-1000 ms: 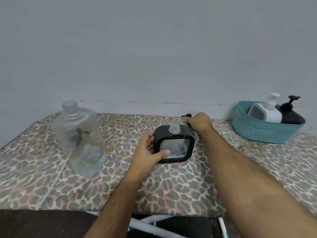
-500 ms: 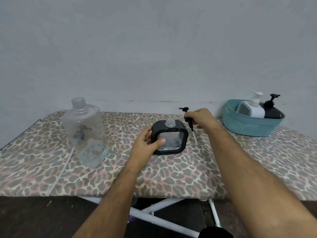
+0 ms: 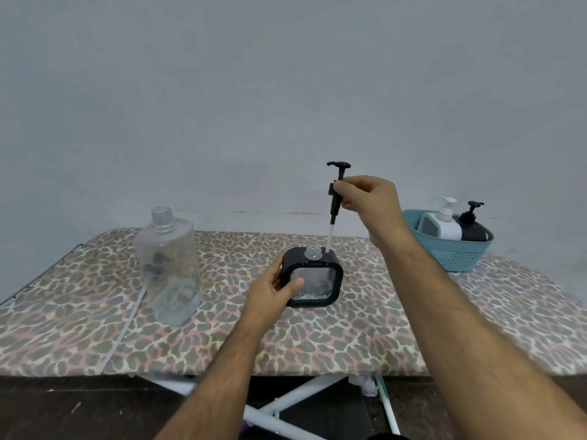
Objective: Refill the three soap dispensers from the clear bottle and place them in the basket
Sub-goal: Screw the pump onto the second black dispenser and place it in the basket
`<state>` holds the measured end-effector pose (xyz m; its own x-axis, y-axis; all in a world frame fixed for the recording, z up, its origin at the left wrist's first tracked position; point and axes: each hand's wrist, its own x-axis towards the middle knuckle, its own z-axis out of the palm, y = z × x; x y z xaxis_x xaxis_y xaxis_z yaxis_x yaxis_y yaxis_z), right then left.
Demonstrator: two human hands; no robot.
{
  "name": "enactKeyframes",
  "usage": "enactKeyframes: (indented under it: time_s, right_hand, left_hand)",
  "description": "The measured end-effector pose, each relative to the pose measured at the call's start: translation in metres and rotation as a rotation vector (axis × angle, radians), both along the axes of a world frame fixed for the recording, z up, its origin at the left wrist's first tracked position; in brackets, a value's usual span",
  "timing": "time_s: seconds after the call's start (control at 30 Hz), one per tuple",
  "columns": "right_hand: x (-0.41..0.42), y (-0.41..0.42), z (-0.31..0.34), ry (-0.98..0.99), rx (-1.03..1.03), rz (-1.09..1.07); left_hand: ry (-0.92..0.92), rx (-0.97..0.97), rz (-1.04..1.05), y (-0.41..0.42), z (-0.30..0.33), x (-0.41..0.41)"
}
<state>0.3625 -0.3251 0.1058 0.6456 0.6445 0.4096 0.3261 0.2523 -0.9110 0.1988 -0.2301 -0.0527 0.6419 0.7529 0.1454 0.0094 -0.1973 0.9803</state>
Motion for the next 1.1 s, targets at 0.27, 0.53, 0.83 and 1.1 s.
enactKeyframes:
  time_s: [0.27, 0.53, 0.83, 1.1]
  right_hand:
    - [-0.02, 0.01, -0.021, -0.052, 0.035, -0.004]
    - [-0.02, 0.009, -0.056, -0.063, -0.15, 0.029]
    - [-0.023, 0.005, -0.072, -0.107, -0.312, 0.054]
    - [-0.022, 0.004, -0.073, -0.114, -0.316, 0.035]
  left_hand:
    - [0.024, 0.024, 0.025, -0.004, 0.003, -0.001]
    - [0.012, 0.04, 0.035, -0.004, 0.001, 0.0]
    - [-0.001, 0.033, 0.034, -0.003, 0.001, 0.0]
    - [0.0, 0.032, 0.04, -0.004, 0.002, -0.001]
